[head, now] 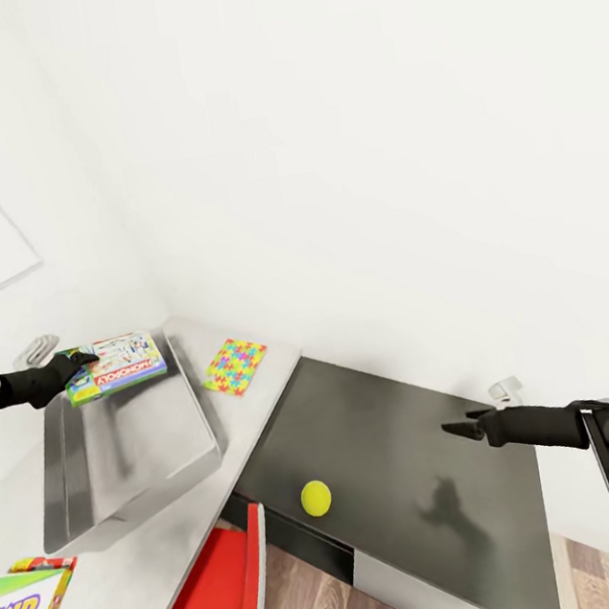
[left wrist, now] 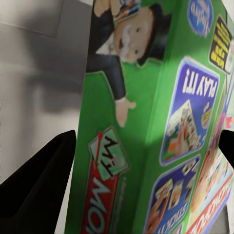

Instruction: Put all the toys in the child's room - the three board games (two on the bed and one on the table), the two jigsaw puzzles on the table, and the tennis ball on the table - inside the toy box on the table in the child's room.

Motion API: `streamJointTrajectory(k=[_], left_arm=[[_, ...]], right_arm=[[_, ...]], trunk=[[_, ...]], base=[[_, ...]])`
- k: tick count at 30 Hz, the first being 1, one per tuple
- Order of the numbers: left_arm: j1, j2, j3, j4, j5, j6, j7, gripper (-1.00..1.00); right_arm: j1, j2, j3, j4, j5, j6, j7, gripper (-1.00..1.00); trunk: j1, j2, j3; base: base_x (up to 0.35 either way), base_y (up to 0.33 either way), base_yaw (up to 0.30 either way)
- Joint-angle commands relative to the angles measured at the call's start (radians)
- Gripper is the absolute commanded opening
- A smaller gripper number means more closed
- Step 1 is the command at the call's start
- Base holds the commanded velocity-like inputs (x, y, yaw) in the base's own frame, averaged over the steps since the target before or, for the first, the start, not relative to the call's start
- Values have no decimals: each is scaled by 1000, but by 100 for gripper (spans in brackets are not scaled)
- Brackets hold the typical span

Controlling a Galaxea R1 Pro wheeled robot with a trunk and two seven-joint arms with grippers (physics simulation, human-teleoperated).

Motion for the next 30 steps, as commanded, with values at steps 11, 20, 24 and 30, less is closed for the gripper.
streamJointTrajectory(k=[11, 20, 24, 30], left_arm=[[-8, -1, 7, 0, -6, 7, -5, -100], [-10, 1, 7, 0, -7, 6, -5, -100], [-10, 1, 7, 0, -7, 5, -5, -100], [-10, 1, 7, 0, -7, 4, -5, -100]], right_arm=[[-1, 3, 0, -1, 10, 7, 10, 100], [-1, 4, 1, -1, 10, 6, 10, 100], [-1, 5, 1, -1, 10, 6, 10, 100], [-1, 4, 1, -1, 10, 6, 10, 100]], trunk=[[1, -2, -20], [1, -2, -34], [1, -2, -41], [1, -2, -51]], base=[[0, 0, 0], [0, 0, 0], [0, 0, 0], [0, 0, 0]])
